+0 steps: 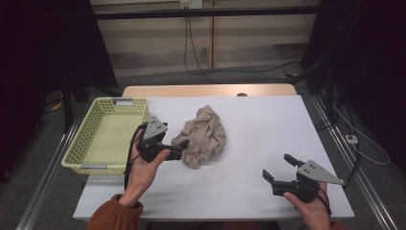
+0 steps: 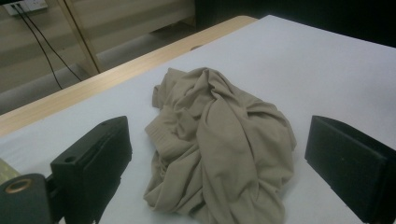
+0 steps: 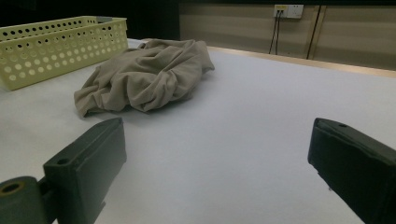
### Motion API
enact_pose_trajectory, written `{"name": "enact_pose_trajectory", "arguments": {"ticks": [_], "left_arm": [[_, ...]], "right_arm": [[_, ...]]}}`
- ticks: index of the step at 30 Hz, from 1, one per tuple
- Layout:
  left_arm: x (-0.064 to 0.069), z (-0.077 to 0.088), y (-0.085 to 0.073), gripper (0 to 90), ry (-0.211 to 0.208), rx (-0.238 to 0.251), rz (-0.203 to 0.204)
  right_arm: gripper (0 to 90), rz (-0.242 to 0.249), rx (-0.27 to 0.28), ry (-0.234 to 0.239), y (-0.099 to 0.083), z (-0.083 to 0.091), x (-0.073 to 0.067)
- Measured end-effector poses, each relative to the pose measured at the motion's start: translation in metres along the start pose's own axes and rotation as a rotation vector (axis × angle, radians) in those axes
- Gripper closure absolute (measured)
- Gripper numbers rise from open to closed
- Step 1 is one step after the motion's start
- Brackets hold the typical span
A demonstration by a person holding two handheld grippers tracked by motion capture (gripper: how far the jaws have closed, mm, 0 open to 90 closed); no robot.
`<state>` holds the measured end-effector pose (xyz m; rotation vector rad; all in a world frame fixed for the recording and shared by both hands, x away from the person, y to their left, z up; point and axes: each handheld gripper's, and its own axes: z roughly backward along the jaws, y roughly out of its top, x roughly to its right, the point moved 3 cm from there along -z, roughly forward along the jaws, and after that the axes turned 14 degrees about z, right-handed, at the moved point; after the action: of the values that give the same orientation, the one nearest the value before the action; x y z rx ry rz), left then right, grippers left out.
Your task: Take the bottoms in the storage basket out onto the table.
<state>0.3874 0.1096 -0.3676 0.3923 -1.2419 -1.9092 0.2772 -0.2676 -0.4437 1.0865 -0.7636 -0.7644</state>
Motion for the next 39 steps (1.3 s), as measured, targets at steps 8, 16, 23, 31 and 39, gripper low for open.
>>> {"name": "enact_pose_trajectory", "arguments": {"ticks": [8,16,23,31,39], "left_arm": [[-0.006,0.013,-0.005,6.7,0.011,0.009,0.017],[-0.009,0.028,-0.010,6.7,0.016,0.019,0.035],[-0.005,0.043,-0.021,6.7,0.018,0.028,0.036],[-0.007,0.060,-0.035,7.3,0.040,0.056,0.056],[-0.011,0.065,-0.053,7.3,0.070,0.037,0.058]], "right_arm": [[4.3,0.000,0.000,0.002,0.000,0.000,0.000],[4.3,0.002,0.000,0.004,0.000,-0.001,0.000],[4.3,0.003,-0.001,0.003,0.000,0.000,0.000],[4.3,0.003,-0.002,0.000,0.000,0.000,0.000],[4.3,0.004,-0.001,0.000,0.000,0.000,0.000]]}}
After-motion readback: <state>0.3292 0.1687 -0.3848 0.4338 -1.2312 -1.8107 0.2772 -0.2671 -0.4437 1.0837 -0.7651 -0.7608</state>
